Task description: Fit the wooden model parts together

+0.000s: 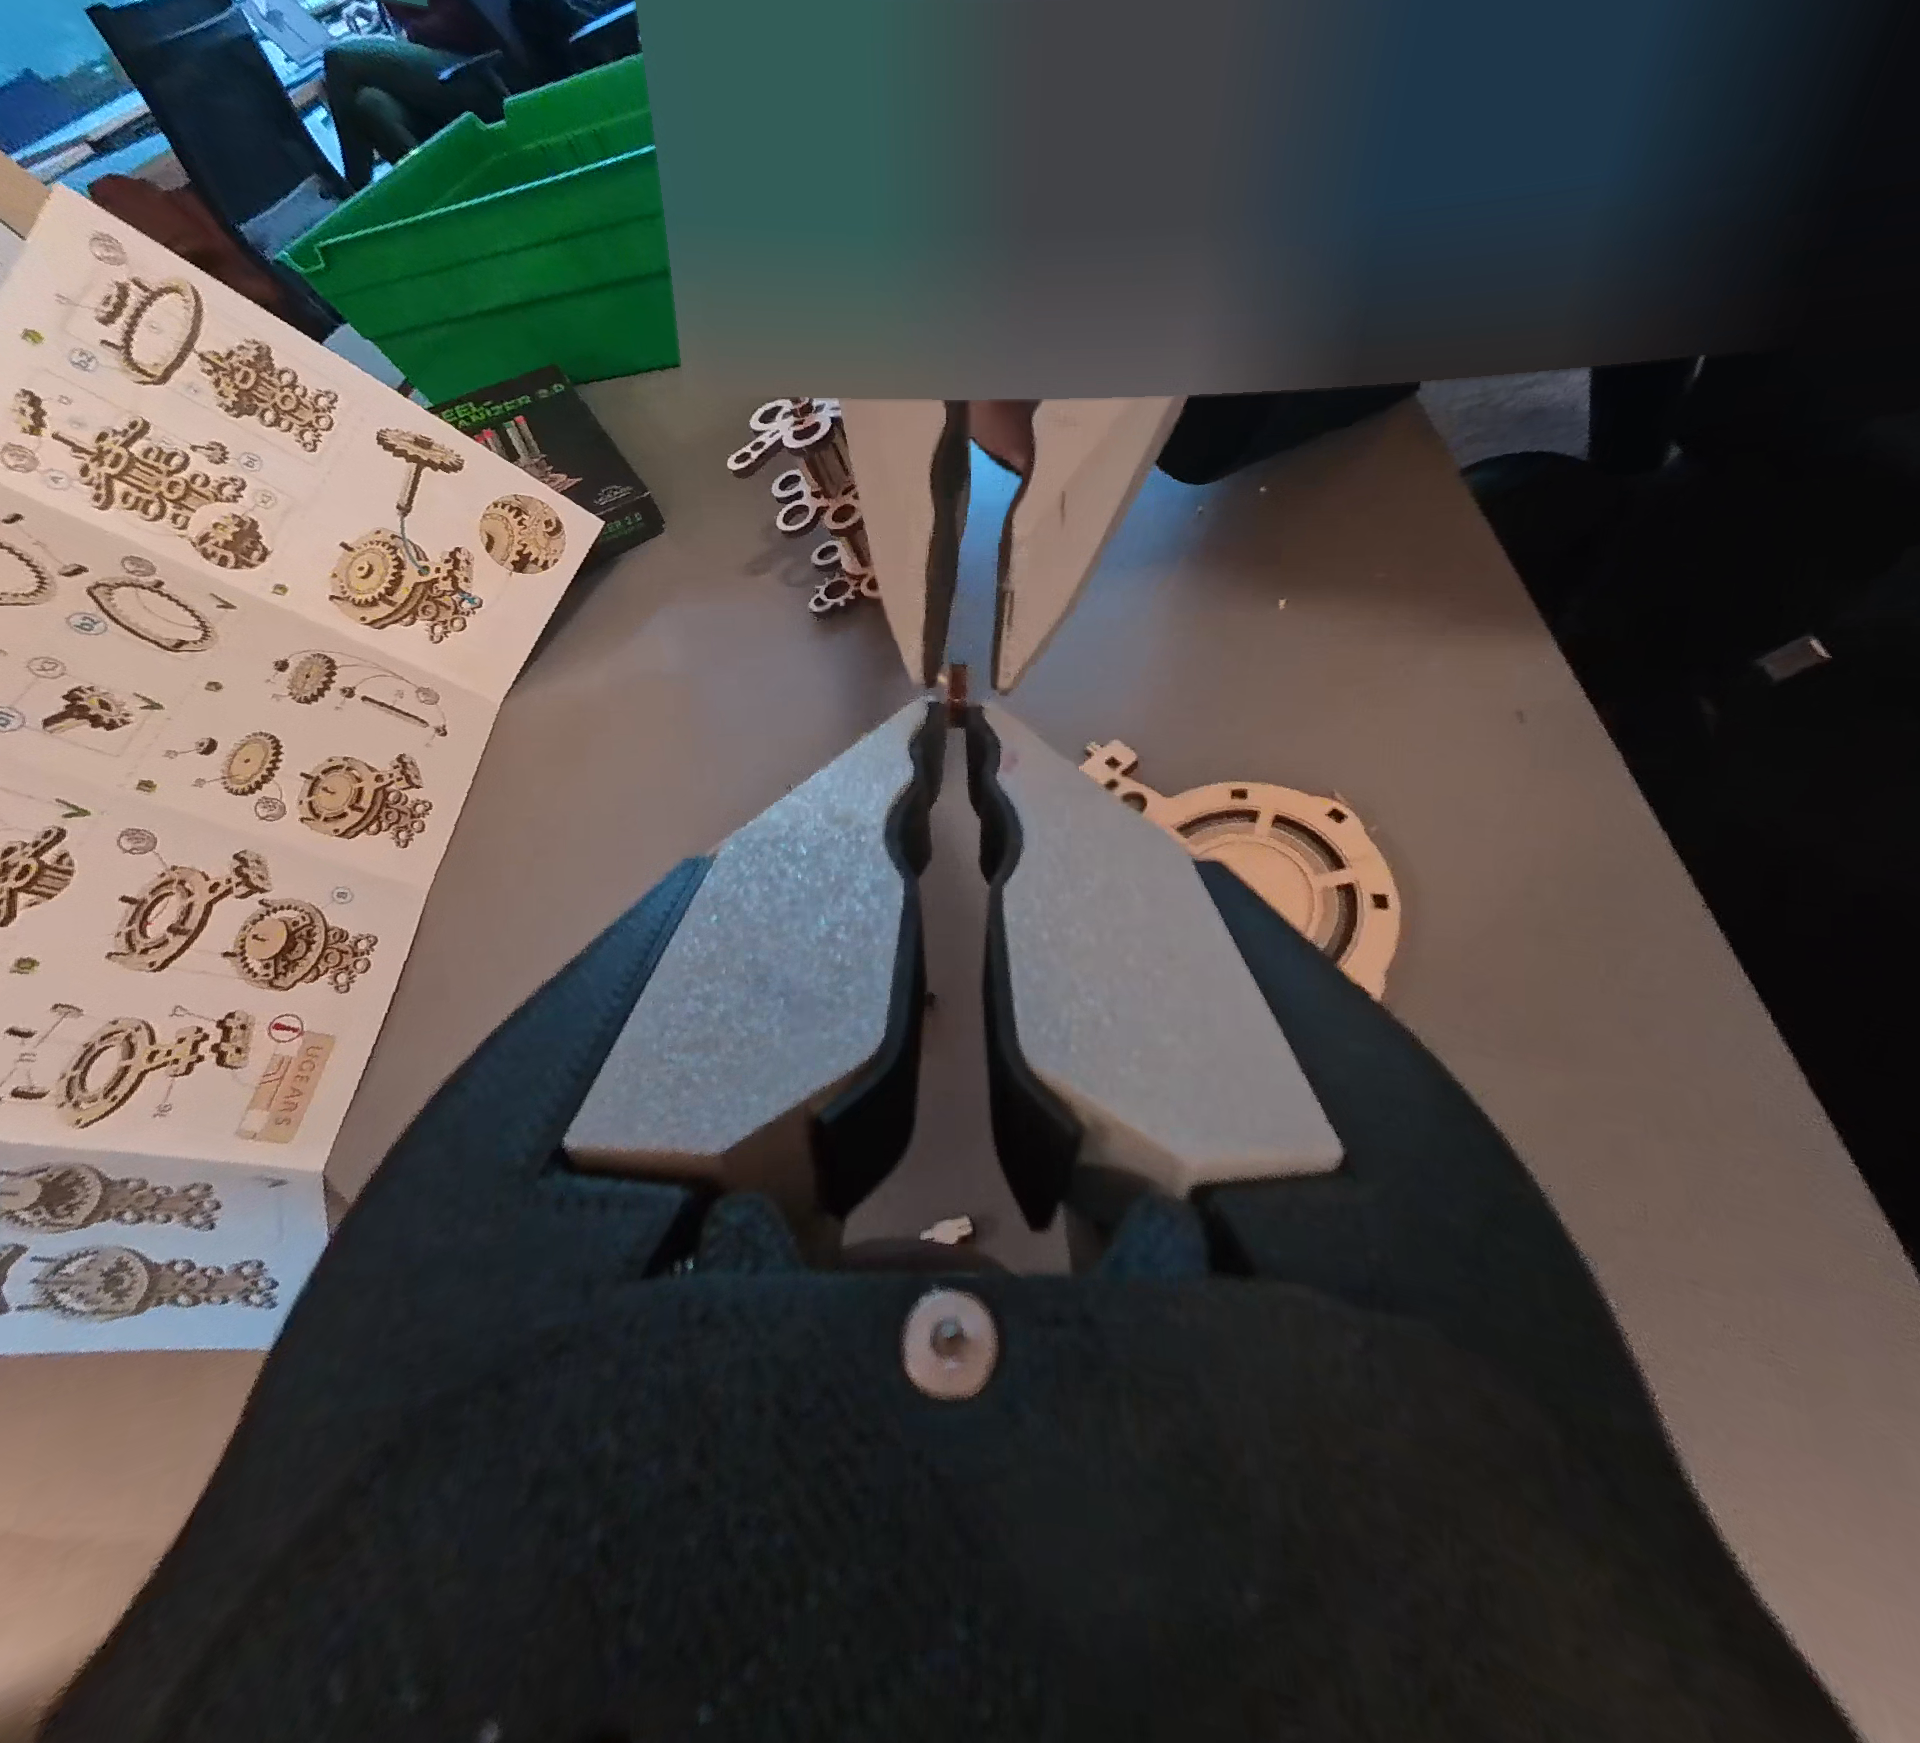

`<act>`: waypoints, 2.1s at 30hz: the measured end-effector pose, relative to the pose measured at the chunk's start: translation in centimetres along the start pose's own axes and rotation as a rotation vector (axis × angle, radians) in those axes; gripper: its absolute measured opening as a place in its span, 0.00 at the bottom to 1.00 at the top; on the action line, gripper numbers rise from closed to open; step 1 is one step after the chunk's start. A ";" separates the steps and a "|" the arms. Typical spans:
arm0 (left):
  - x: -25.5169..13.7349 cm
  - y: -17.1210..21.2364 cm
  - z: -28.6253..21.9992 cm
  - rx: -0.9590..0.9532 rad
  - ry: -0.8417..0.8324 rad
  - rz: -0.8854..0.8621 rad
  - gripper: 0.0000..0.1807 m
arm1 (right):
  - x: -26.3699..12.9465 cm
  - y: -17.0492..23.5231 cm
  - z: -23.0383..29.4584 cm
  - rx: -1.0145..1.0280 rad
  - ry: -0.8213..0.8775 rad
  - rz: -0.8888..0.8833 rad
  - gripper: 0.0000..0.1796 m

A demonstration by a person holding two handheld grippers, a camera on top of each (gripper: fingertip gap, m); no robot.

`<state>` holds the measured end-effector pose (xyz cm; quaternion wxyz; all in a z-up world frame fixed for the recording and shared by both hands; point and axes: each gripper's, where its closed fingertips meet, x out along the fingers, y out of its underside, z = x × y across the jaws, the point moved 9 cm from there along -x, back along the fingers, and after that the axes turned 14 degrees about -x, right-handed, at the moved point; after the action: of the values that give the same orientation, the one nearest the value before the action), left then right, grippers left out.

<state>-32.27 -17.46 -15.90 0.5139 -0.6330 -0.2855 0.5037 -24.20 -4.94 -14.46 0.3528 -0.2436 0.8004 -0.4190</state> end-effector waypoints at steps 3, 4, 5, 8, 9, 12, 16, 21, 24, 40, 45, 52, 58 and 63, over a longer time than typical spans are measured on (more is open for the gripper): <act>0.0 0.1 0.0 0.001 -0.003 0.004 0.00 | 0.1 0.0 0.1 -0.012 0.002 0.010 0.04; 0.0 0.1 0.1 0.001 -0.005 0.004 0.00 | 0.0 0.0 0.1 -0.015 0.004 0.012 0.04; 0.0 0.1 0.1 0.001 -0.006 0.003 0.00 | 0.0 0.0 0.1 -0.018 0.007 0.014 0.03; 0.0 0.0 0.0 0.013 -0.011 0.002 0.00 | 0.0 0.0 0.1 -0.019 0.004 0.015 0.04; 0.0 0.0 0.0 0.016 -0.014 0.003 0.00 | 0.0 0.1 0.1 -0.018 0.003 0.020 0.04; 0.0 0.0 0.0 0.027 -0.027 -0.007 0.00 | 0.0 0.2 0.0 -0.023 0.007 0.032 0.05; -0.1 0.0 -0.1 0.069 -0.044 0.010 0.00 | -0.2 0.1 -0.1 -0.028 0.028 0.017 0.07; 0.2 0.1 -0.4 0.094 -0.041 0.014 0.00 | 0.1 0.3 0.2 -0.038 0.006 0.037 0.09; 0.0 -0.1 -0.5 0.127 -0.057 -0.003 0.00 | 0.1 0.2 0.3 -0.062 0.017 0.050 0.08; 0.4 0.2 -1.3 0.410 -0.226 0.015 0.00 | -0.3 0.0 0.8 -0.210 0.102 0.076 0.01; 0.3 0.1 -1.4 0.429 -0.242 0.015 0.00 | -0.2 0.0 0.9 -0.245 0.114 0.087 0.02; 0.6 0.3 -1.4 0.437 -0.246 0.044 0.00 | 0.0 0.1 1.2 -0.269 0.103 0.108 0.02; 0.8 0.6 -1.4 0.453 -0.250 0.068 0.00 | -0.4 0.6 0.3 -0.222 0.141 0.135 0.09; 0.7 0.5 -1.3 0.453 -0.259 0.058 0.00 | 0.1 0.7 1.3 -0.288 0.103 0.153 0.09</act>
<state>-30.89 -17.51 -16.67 0.5869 -0.4401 -0.2107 0.6461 -23.36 -5.28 -15.55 0.3036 -0.2084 0.8854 -0.2837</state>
